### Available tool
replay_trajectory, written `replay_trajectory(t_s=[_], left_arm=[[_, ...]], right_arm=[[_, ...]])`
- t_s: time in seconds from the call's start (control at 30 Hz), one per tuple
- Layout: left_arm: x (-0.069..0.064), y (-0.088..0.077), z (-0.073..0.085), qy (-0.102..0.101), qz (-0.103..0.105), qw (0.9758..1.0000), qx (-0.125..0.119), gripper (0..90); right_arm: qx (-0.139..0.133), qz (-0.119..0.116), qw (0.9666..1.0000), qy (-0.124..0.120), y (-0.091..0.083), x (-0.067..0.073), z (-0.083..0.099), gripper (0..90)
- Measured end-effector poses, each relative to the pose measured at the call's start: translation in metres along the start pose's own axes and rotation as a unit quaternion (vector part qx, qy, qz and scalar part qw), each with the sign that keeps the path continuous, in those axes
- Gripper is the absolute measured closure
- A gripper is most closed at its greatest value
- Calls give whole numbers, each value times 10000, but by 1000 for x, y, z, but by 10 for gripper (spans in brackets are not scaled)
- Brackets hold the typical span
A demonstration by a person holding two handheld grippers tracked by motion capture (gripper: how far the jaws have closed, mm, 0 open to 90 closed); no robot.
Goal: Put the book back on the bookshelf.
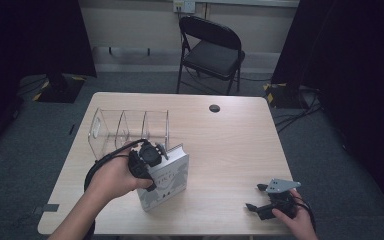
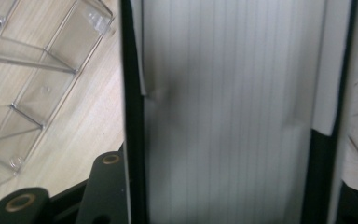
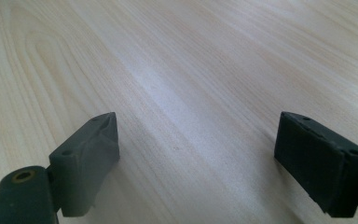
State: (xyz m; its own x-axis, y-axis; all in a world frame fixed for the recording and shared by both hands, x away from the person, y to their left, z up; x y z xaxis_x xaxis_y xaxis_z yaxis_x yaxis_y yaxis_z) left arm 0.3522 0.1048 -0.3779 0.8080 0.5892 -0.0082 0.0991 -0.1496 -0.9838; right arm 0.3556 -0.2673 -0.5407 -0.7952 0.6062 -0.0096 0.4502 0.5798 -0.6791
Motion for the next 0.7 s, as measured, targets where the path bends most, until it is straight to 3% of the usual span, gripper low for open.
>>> replay_trajectory(t_s=[0.1, 0.33, 0.4, 0.47, 0.7], left_arm=[[-2, 0, 1, -243, 19, 9997, -15, 528], [0, -5, 4, -370, 50, 9993, 43, 530], [1, -7, 5, -486, 59, 9988, 59, 530], [3, -9, 7, -460, 3, 9989, 125, 530], [11, -17, 10, -792, -116, 9968, 13, 532]], right_arm=[[-1, 0, 10000, 1, 0, 0, 0, 132], [-1, 0, 10000, -3, 0, 0, 0, 132], [-1, -1, 10000, -2, 0, 0, 0, 132], [0, 0, 10000, 0, 0, 0, 0, 132], [4, 0, 10000, 9, 0, 0, 0, 132]])
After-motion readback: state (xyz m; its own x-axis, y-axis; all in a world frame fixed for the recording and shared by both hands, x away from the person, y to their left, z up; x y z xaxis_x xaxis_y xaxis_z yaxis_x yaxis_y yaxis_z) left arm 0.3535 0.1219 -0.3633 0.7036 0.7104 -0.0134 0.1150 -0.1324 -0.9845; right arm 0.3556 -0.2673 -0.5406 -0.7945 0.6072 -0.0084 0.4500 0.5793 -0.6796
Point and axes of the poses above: each handheld gripper's, and its own axes: y roughly forward along the jaws, z roughly out of its underside, x roughly to its left, the point moved 6 cm from there along y, roughly forward along the jaws, and after that the axes turned 1 degree about -y, right-handed, at the moved point
